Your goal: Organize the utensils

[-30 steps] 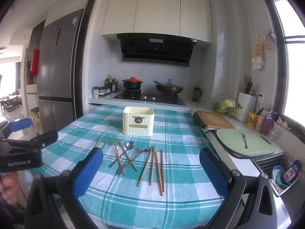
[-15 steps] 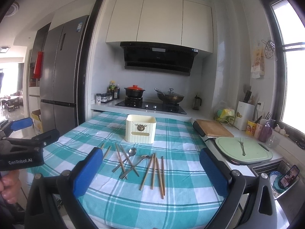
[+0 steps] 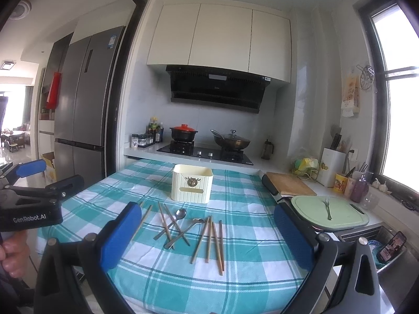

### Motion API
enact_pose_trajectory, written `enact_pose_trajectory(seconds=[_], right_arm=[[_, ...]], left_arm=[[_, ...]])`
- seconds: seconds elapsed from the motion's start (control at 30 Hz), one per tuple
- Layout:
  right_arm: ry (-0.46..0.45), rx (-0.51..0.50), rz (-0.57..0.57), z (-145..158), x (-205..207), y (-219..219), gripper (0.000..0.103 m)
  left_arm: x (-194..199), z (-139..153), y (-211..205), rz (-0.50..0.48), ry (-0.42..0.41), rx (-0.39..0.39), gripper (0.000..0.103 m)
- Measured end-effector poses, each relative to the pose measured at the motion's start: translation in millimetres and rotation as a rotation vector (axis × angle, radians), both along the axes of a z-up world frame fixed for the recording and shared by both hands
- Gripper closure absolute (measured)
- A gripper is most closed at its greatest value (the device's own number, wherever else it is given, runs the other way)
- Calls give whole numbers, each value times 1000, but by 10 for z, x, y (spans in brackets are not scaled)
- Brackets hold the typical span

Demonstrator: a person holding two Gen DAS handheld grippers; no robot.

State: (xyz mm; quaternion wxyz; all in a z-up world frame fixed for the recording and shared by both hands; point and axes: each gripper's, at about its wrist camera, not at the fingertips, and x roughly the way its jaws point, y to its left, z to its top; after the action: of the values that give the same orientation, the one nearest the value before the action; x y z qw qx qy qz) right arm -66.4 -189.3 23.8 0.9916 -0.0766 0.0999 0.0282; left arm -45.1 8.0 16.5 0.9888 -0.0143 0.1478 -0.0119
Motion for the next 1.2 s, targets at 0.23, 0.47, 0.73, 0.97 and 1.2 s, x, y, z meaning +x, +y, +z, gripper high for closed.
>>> enact_pose_trajectory(seconds=[0.23,0.47,0.73,0.97,1.2], right_arm=[[-10,7,-13,3,-43,-43,0],[-16,20,-33,-8,-38,-99,0],[35,31,-41,-64,184,-139,0],[99,45,-34,-141,638,-207,0],[182,19,-49,-383,1126,-334,0]], left_arm=[[-15,-2,-33,-9,-2,9,0],[41,-8,-70,-19,11,17,0],[334,-149,10,-46,102,-24,0],[765,-358,14,-52,236,4,0],[1415,-664,337,-23,373,-86,0]])
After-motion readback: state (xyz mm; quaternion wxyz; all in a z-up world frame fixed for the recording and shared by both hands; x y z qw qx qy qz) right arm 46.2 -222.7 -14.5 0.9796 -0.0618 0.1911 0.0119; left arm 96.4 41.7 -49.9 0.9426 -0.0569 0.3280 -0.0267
